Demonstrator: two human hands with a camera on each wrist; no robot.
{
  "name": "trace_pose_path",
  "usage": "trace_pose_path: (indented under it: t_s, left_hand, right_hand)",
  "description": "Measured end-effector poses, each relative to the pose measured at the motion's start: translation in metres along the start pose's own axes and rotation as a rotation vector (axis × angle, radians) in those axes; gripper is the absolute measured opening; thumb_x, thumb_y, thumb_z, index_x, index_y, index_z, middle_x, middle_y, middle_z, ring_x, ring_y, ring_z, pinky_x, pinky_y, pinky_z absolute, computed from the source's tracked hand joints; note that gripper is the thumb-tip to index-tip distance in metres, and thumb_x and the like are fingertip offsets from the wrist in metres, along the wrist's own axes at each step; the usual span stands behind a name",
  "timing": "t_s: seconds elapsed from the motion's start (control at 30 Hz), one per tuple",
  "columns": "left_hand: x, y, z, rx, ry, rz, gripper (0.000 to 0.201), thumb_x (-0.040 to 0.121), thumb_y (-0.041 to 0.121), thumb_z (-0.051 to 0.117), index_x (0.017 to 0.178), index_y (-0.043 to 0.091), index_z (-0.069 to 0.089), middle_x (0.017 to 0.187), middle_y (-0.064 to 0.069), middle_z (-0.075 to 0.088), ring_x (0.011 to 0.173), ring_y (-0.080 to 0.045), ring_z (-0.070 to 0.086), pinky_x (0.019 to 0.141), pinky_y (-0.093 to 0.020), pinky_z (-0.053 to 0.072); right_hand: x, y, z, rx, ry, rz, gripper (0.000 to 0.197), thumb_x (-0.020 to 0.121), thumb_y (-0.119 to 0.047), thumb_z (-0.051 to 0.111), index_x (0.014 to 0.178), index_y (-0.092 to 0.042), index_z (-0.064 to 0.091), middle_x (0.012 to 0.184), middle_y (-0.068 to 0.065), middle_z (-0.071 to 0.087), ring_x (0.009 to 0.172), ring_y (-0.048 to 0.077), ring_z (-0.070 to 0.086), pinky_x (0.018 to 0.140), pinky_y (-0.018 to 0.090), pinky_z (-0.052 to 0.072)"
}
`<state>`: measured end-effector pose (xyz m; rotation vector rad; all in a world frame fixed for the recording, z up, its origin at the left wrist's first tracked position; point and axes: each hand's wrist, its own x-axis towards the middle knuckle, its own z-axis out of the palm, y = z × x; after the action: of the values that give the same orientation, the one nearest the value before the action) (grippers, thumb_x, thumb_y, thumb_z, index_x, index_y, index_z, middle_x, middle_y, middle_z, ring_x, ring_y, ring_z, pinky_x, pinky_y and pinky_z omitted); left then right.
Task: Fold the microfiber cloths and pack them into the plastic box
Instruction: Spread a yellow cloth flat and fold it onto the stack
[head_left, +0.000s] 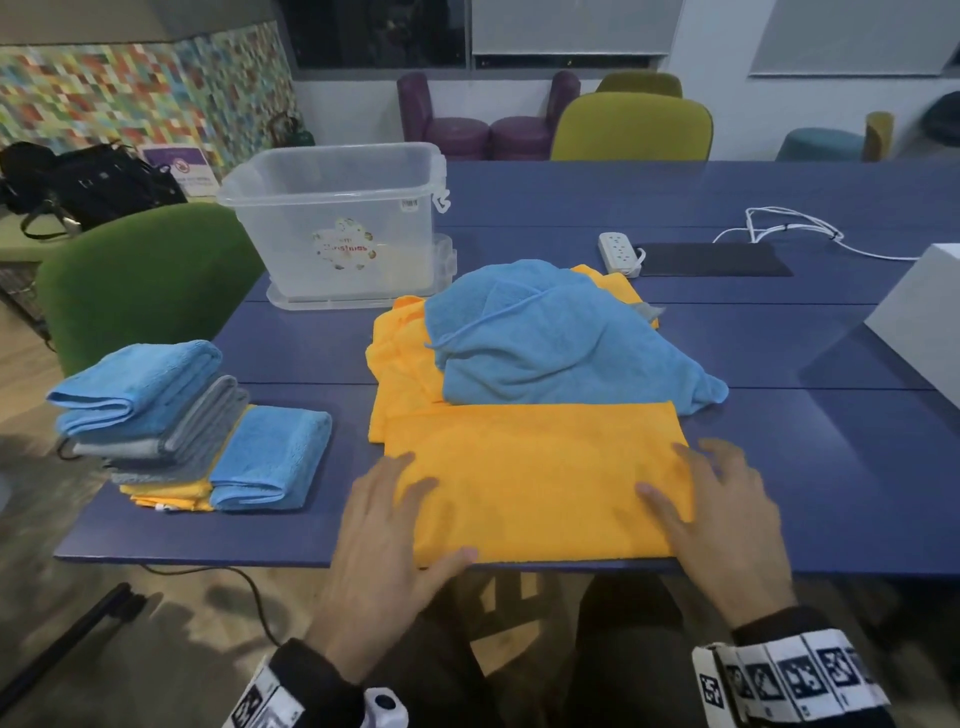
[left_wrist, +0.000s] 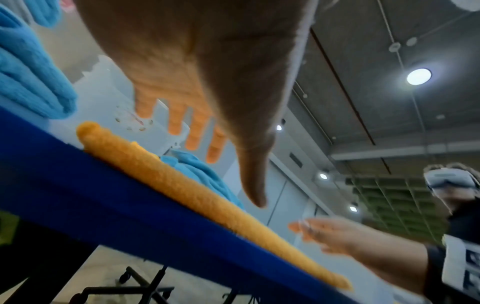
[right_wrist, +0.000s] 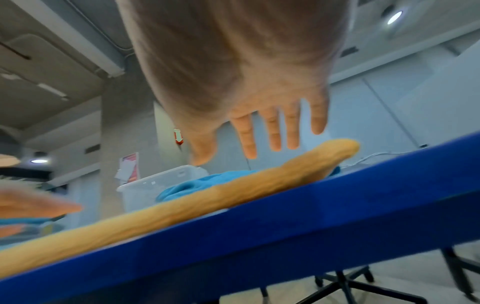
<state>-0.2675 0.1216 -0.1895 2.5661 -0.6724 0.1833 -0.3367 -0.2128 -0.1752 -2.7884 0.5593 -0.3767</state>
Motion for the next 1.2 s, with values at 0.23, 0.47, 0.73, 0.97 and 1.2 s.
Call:
trace_pose_path:
  t_s: [0.23, 0.47, 0.73, 0.97, 1.2]
  left_hand:
    - [0.027, -0.010, 0.040, 0.268, -0.396, 0.365, 0.090, 0.097, 0.068, 0.044, 0.165, 0.027, 0.001, 0.171, 0.008, -0.017, 0.157, -0.015, -0.019, 0.127, -0.055, 0.004]
    - [0.010, -0.034, 0.045, 0.242, -0.279, 0.508, 0.103, 0.081, 0.003, 0.071, 0.165, 0.023, 0.014, 0.172, 0.000, 0.011, 0.158, -0.024, 0.014, 0.125, -0.045, 0.011]
    - [0.004, -0.060, 0.013, 0.024, -0.254, 0.377, 0.084, 0.086, -0.007, 0.065, 0.157, 0.031, 0.040, 0.167, 0.016, 0.024, 0.154, -0.001, 0.018, 0.125, -0.024, 0.016]
    - [0.003, -0.069, -0.028, -0.210, -0.143, 0.160, 0.034, 0.089, 0.019, 0.069, 0.115, 0.041, 0.068, 0.121, 0.023, 0.068, 0.119, 0.002, 0.061, 0.097, -0.030, 0.050]
    - [-0.001, -0.045, -0.040, -0.652, -0.043, -0.085, 0.015, 0.100, 0.021, 0.063, 0.110, 0.020, 0.075, 0.105, 0.004, 0.075, 0.106, -0.012, 0.067, 0.091, -0.025, 0.051]
  right_hand:
    - [-0.019, -0.048, 0.043, -0.146, -0.459, -0.585, 0.093, 0.092, -0.078, 0.034, 0.160, -0.034, -0.013, 0.164, -0.014, -0.029, 0.149, 0.012, -0.033, 0.126, 0.046, -0.007]
    - [-0.040, -0.022, 0.056, -0.048, -0.266, -0.680, 0.095, 0.090, -0.007, 0.062, 0.162, -0.031, 0.006, 0.170, -0.008, 0.004, 0.156, 0.020, 0.008, 0.123, 0.040, 0.018]
    - [-0.031, 0.017, 0.027, 0.096, -0.124, -0.526, 0.082, 0.067, 0.010, 0.077, 0.140, -0.025, 0.060, 0.150, -0.010, 0.052, 0.134, 0.015, 0.054, 0.101, 0.039, 0.053]
    - [-0.021, 0.063, -0.009, 0.149, -0.127, -0.255, 0.055, 0.075, 0.003, 0.076, 0.113, -0.038, 0.071, 0.125, -0.024, 0.066, 0.110, 0.008, 0.067, 0.090, 0.034, 0.056]
    - [-0.009, 0.064, -0.026, 0.501, -0.095, -0.142, 0.013, 0.092, -0.015, 0.071, 0.086, -0.027, 0.067, 0.079, -0.008, 0.068, 0.076, 0.007, 0.064, 0.071, 0.027, 0.046]
